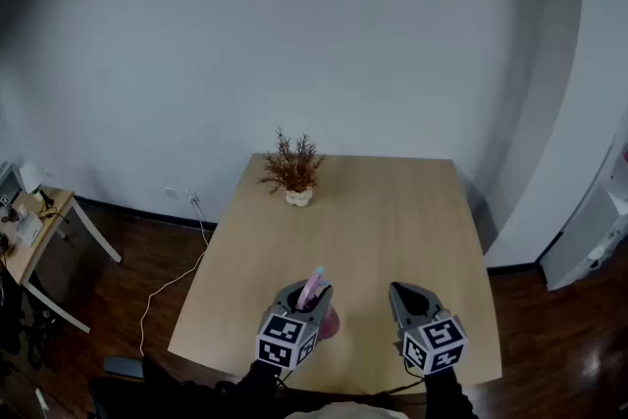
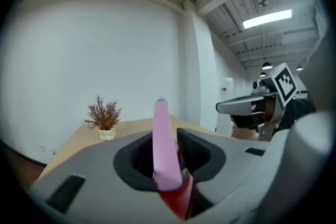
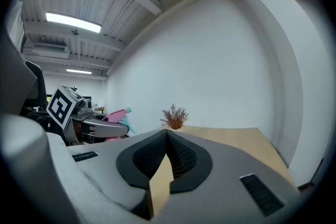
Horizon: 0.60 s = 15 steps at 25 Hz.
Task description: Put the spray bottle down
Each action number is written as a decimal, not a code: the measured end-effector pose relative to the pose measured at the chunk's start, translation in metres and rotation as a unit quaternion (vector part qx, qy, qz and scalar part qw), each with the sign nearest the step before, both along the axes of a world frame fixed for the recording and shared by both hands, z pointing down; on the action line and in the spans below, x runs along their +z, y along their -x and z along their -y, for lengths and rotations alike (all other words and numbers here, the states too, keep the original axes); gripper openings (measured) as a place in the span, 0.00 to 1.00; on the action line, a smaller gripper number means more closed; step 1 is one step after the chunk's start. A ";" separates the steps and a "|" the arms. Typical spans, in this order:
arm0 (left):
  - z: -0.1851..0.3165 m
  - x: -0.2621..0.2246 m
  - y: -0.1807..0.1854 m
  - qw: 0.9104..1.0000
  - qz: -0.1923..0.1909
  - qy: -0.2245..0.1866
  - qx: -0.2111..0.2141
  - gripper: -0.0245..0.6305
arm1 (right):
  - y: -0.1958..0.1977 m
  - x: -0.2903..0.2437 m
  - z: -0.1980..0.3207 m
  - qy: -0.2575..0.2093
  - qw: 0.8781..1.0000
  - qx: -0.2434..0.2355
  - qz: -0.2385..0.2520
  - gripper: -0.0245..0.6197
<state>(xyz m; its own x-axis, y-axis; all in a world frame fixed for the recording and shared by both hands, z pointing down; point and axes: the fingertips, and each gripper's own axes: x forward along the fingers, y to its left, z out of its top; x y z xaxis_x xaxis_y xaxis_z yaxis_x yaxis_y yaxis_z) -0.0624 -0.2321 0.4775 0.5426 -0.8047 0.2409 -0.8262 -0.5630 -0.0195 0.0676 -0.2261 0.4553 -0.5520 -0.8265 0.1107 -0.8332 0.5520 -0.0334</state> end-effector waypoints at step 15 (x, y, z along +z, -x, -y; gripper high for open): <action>0.032 0.050 0.000 0.999 0.041 -0.010 -0.016 0.22 | -0.002 0.008 0.001 0.009 1.000 0.005 -0.004 0.00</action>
